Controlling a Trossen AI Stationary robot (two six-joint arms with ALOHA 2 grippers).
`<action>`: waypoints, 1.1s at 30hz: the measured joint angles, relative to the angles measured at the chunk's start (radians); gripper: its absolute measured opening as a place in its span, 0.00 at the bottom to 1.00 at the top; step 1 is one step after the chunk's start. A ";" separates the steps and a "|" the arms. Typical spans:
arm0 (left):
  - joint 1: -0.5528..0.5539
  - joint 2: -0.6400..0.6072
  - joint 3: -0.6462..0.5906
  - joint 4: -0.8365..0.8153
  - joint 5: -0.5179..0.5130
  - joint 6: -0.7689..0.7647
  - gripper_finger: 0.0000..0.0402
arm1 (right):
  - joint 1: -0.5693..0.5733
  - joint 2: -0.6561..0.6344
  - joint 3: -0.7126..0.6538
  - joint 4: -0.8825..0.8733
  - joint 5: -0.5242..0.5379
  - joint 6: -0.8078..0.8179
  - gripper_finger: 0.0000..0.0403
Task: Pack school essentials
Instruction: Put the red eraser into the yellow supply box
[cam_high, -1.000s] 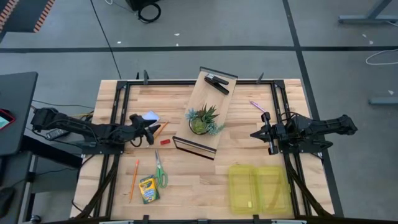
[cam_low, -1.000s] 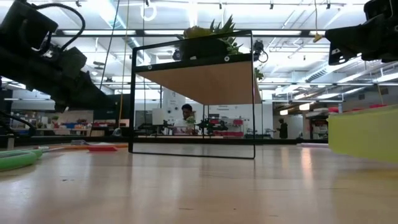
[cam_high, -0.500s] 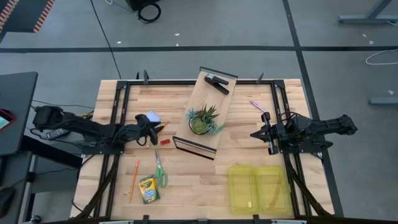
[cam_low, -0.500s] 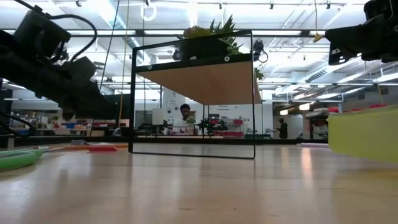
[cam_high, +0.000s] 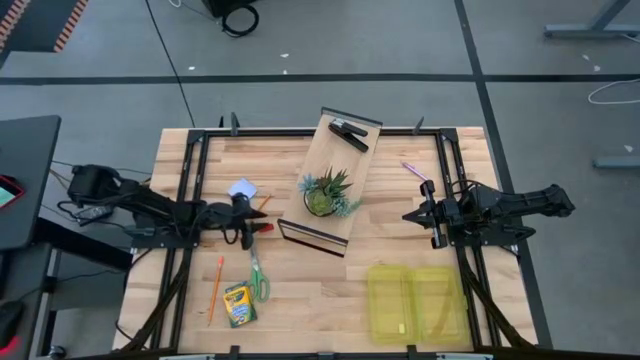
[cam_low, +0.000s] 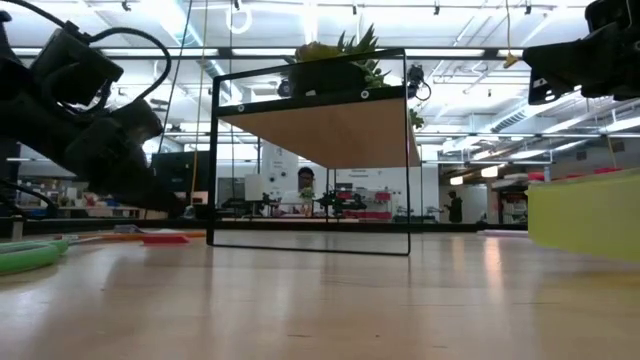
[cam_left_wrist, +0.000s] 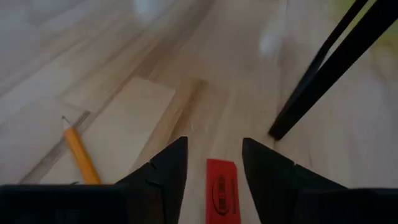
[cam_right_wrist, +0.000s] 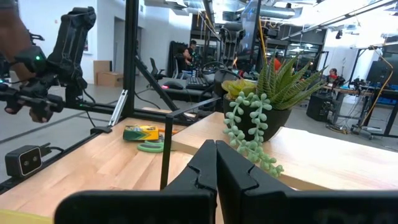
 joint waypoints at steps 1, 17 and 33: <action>0.000 0.015 0.000 0.014 0.000 -0.002 0.43 | 0.000 0.000 0.000 0.000 0.000 0.000 0.02; 0.000 0.277 0.000 0.230 0.041 0.064 0.47 | 0.000 0.000 0.000 0.000 0.000 0.000 0.02; -0.001 0.418 0.027 0.295 0.059 0.112 0.40 | 0.000 0.000 0.000 0.000 0.000 0.000 0.02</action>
